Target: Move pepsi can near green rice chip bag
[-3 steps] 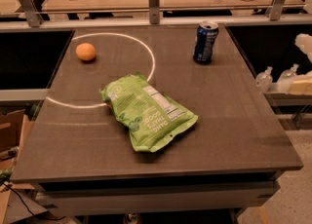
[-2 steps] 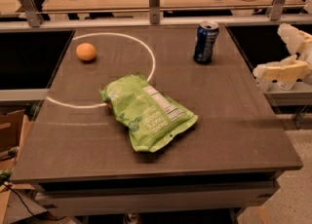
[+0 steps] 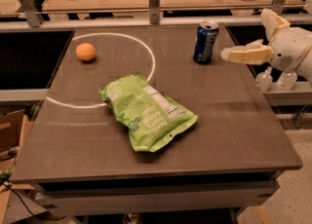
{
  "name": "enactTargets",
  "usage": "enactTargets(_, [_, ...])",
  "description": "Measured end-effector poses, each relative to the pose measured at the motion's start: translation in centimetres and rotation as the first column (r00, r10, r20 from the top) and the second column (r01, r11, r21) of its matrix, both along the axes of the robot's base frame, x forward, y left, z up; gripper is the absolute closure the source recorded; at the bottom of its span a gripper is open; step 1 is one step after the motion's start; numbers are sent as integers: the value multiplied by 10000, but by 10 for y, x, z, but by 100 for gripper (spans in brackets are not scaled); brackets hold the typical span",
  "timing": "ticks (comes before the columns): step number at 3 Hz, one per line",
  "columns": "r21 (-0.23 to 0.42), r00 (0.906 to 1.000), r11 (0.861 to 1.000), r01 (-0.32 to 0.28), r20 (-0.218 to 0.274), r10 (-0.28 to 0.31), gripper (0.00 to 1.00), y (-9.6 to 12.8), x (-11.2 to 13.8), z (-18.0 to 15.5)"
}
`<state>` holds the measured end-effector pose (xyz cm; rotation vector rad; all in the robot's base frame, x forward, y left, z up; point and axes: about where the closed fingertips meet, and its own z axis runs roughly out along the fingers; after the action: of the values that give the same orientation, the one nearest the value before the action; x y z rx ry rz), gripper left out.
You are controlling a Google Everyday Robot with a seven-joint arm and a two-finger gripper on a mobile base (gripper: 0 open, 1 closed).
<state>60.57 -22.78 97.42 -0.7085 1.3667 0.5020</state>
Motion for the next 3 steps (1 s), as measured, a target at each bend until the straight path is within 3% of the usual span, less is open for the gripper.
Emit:
enactTargets(2, [-1077,9929,9890,1019,-510,-1078,0,8,61,-3])
enactTargets(3, [-1147,9881,9889,944,-1105,-1072,0,8,87,-16])
